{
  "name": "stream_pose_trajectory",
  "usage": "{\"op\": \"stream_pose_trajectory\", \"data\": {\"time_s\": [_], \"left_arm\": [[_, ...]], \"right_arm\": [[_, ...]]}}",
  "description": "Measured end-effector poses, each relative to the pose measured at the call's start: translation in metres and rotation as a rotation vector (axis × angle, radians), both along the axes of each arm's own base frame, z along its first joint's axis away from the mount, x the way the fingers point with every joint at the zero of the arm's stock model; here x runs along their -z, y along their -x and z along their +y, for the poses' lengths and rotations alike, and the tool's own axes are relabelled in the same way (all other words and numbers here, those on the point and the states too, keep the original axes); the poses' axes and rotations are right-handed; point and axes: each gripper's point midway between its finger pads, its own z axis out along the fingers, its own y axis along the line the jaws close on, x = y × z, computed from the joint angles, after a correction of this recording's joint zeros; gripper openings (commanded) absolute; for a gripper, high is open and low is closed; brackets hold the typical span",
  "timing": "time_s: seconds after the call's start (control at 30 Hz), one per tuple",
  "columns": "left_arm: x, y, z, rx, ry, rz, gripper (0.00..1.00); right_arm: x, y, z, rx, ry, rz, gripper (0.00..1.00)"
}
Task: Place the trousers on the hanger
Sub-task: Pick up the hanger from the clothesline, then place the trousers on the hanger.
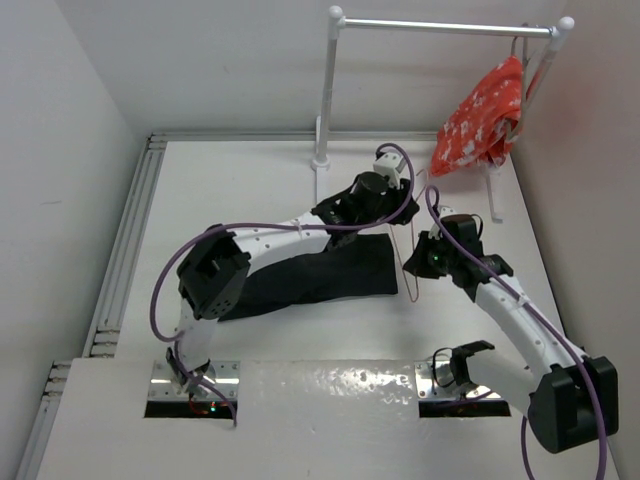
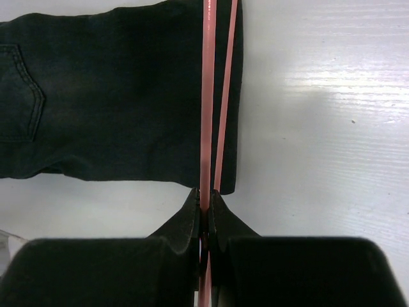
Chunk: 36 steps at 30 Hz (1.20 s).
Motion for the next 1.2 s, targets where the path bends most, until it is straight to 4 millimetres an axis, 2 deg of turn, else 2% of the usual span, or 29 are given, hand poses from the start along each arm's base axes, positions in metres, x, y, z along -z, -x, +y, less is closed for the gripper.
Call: {"op": "stream_pose_trajectory", "data": {"time_s": [0.17, 0.47, 0.53, 0.57, 0.63, 0.77, 0.8, 0.83, 0.87, 0.97, 1.03, 1.13, 1.2], "left_arm": [[0.008, -0.012, -0.015, 0.007, -0.027, -0.008, 0.34], [0.025, -0.025, -0.032, -0.002, -0.076, -0.006, 0.25], [0.026, -0.025, -0.034, -0.005, -0.086, -0.008, 0.18], [0.027, -0.026, -0.034, -0.008, -0.093, -0.009, 0.09], [0.028, -0.027, -0.034, -0.011, -0.110, -0.022, 0.00], [0.025, -0.028, -0.034, -0.020, -0.121, -0.042, 0.00], [0.025, -0.027, -0.034, -0.020, -0.121, -0.042, 0.00], [0.026, -0.027, -0.034, -0.022, -0.122, -0.042, 0.00], [0.027, -0.027, -0.034, -0.024, -0.114, -0.042, 0.00], [0.037, -0.020, -0.024, -0.042, -0.097, -0.027, 0.00], [0.046, -0.013, -0.015, -0.056, -0.084, -0.007, 0.00], [0.060, -0.008, -0.008, -0.077, -0.055, 0.023, 0.00], [0.070, -0.006, -0.005, -0.095, -0.041, 0.049, 0.00]], "right_arm": [[-0.003, 0.001, 0.002, -0.008, -0.010, -0.006, 0.00], [-0.003, 0.006, 0.000, -0.004, -0.006, -0.004, 0.00], [-0.002, 0.007, -0.001, 0.000, -0.002, 0.000, 0.00], [-0.002, 0.007, -0.002, 0.004, 0.001, 0.001, 0.00], [-0.002, 0.006, -0.005, 0.016, 0.014, -0.005, 0.00], [-0.004, 0.004, -0.009, 0.030, 0.030, -0.024, 0.00], [-0.003, 0.004, -0.010, 0.034, 0.035, -0.021, 0.02], [-0.003, 0.005, -0.011, 0.039, 0.042, -0.019, 0.24], [-0.002, 0.006, -0.012, 0.042, 0.047, -0.016, 0.37], [-0.001, 0.012, -0.016, 0.060, 0.061, 0.001, 0.65], [-0.005, 0.015, -0.019, 0.067, 0.064, -0.009, 0.70], [-0.012, 0.019, -0.020, 0.068, 0.062, -0.031, 0.72], [-0.014, 0.021, -0.021, 0.068, 0.060, -0.034, 0.66]]}}
